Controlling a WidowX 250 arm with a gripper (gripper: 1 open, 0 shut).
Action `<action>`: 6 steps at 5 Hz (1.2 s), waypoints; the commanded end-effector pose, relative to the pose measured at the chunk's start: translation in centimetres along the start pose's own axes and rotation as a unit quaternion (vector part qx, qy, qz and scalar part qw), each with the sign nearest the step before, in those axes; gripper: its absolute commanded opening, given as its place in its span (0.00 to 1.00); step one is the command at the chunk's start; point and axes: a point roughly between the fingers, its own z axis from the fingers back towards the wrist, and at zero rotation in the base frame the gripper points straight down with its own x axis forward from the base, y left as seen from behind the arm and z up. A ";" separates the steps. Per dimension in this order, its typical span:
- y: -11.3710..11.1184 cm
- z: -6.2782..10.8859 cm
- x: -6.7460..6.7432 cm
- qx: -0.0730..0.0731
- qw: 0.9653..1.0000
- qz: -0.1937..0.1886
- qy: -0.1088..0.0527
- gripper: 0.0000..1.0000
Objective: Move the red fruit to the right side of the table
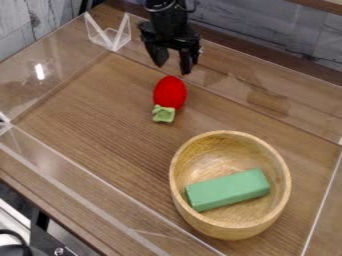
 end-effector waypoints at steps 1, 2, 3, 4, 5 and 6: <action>1.0 0.3 0.4 0.010 1.000 0.008 -0.024 1.00; 1.0 -0.5 0.3 0.013 1.000 0.007 -0.025 1.00; 1.0 -0.6 0.2 0.012 1.000 -0.007 -0.025 1.00; 1.0 -0.7 0.2 0.011 0.999 -0.020 -0.025 1.00; 1.3 0.3 0.4 0.020 0.999 0.001 -0.028 1.00; 1.3 -0.1 0.2 0.015 0.999 -0.023 -0.023 0.00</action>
